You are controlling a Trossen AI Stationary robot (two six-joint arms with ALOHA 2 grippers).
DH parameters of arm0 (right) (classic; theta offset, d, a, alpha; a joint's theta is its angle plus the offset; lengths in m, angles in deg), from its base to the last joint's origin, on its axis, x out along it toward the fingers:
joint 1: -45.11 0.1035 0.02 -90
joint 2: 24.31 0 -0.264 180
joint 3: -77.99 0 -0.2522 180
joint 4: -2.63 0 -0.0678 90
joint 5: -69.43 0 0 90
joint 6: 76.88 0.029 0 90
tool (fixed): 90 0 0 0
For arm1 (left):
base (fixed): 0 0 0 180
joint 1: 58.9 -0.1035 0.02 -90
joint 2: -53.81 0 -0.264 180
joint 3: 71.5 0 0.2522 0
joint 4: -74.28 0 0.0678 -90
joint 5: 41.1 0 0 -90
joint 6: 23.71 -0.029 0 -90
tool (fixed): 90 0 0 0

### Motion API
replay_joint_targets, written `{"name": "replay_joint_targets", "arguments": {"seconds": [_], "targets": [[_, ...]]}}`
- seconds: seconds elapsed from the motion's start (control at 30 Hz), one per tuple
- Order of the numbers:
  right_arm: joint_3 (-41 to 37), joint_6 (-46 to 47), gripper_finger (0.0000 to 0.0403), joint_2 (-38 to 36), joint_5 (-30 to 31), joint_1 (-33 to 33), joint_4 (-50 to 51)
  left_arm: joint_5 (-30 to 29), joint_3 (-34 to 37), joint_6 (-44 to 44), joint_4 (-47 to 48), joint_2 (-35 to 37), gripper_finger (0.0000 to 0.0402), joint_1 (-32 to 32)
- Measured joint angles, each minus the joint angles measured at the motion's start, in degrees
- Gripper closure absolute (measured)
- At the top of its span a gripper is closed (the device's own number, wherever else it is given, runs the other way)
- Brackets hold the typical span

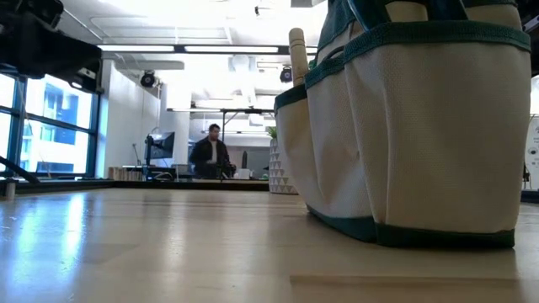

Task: Pick & Place Garden tools in Gardening bag
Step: Return to Home Position

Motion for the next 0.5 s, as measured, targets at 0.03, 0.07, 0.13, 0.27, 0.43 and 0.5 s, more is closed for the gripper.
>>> {"name": "replay_joint_targets", "arguments": {"seconds": [0.03,0.07,0.13,0.27,0.43,0.5], "targets": [[0.0,0.0,0.0400,0.0,0.0,0.0,0.0,-0.4,0.0,0.2,0.2,0.0,0.0401,0.0],[0.0,0.0,0.0400,0.0,0.0,0.0,0.0,-1.0,0.0,0.2,0.4,0.0,0.0401,0.0],[0.0,0.0,0.0400,0.0,0.0,0.0,0.0,-1.9,0.0,0.3,0.6,0.0,0.0401,0.0],[0.0,0.0,0.0400,0.0,0.0,0.0,0.0,-2.2,0.4,0.1,0.3,0.0,0.0401,0.0],[0.0,0.0,0.0400,0.0,0.0,0.0,0.0,-0.1,0.4,-1.3,0.4,0.0,0.0401,0.0],[0.0,0.0,0.0400,0.0,0.0,0.0,0.0,1.8,0.4,-1.5,0.3,0.0,0.0401,0.0]]}}
